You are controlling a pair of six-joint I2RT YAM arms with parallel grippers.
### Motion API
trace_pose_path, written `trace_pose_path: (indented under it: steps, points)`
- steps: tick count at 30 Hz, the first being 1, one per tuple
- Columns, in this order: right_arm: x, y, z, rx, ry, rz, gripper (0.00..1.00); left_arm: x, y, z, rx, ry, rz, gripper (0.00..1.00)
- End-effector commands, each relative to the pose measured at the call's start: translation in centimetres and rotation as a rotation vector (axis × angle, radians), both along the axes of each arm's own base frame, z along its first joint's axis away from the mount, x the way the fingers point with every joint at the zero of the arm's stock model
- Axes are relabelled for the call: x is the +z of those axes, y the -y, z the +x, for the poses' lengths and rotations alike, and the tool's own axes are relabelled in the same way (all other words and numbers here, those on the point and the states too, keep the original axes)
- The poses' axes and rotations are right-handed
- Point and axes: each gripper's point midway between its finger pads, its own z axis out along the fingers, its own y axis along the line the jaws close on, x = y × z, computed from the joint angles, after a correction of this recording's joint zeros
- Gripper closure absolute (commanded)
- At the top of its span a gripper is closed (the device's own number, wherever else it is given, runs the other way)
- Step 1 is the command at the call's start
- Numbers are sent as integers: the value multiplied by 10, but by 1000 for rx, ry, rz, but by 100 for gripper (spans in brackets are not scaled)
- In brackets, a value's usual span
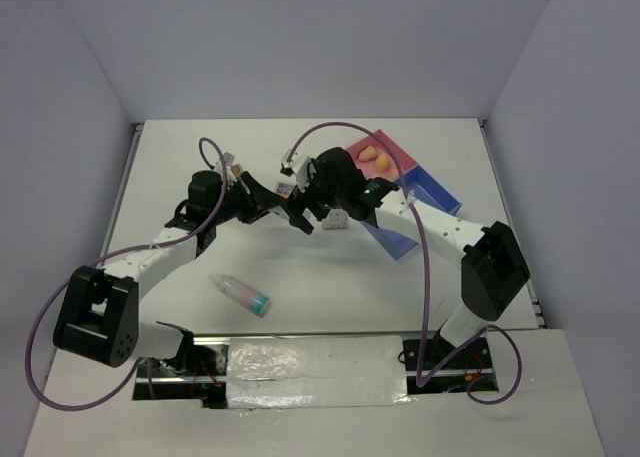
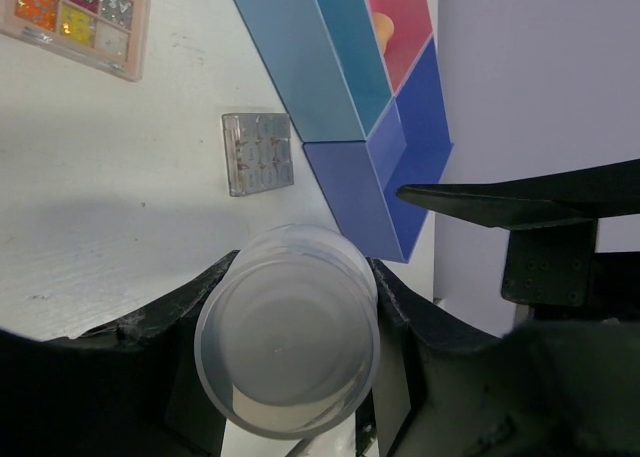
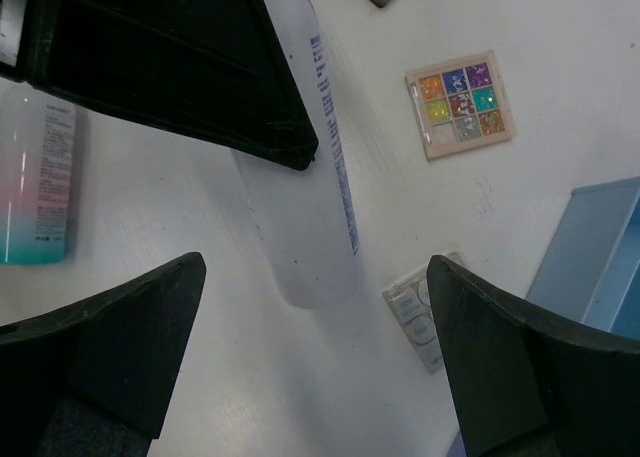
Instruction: Organize the makeup
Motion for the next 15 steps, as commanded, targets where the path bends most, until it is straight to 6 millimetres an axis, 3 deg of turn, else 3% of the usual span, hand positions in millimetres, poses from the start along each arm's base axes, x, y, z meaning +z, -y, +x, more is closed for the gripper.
trace_pose_path:
  steps: [1,9,15]
  points:
    - [6,-15,11,32,92,-11,1,44,14,9,-41,131,-87,100]
    - [-9,-26,15,72,169,-66,7,47,20,7,-71,132,-106,100]
    - [-8,-27,25,47,207,-78,26,46,22,6,-77,125,-106,100]
